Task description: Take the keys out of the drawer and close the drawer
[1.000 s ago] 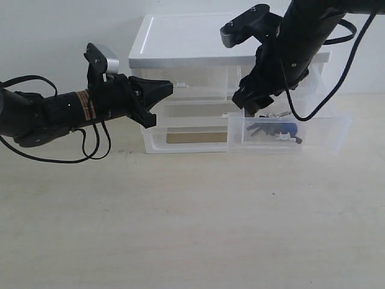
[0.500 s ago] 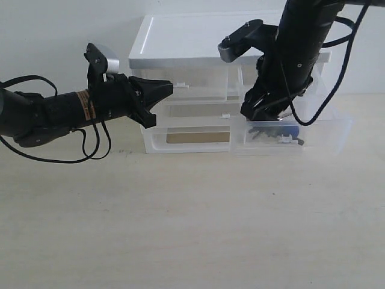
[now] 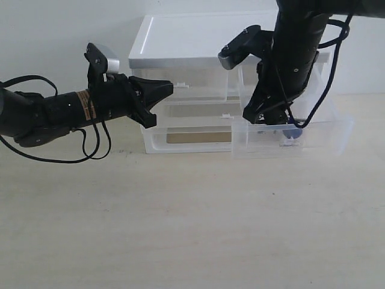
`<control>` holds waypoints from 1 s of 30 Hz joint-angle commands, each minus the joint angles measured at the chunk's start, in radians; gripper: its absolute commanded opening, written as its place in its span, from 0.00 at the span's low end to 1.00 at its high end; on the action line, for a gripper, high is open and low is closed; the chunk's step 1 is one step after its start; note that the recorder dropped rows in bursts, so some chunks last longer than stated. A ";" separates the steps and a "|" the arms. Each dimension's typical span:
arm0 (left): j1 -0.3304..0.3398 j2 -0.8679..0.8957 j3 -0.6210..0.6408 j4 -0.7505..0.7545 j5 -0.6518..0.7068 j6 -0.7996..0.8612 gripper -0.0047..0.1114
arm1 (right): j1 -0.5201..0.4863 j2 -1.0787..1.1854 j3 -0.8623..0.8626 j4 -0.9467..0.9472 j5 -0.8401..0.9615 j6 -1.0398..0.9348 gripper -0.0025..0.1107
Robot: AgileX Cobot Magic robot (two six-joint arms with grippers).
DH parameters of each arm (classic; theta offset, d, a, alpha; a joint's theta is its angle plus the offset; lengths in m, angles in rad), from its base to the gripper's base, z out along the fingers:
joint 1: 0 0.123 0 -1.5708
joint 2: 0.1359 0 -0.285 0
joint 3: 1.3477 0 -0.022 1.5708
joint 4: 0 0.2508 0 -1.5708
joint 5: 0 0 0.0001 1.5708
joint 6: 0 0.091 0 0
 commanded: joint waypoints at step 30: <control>0.008 0.008 -0.020 -0.137 0.117 0.010 0.08 | -0.010 -0.121 0.006 0.005 -0.042 0.137 0.33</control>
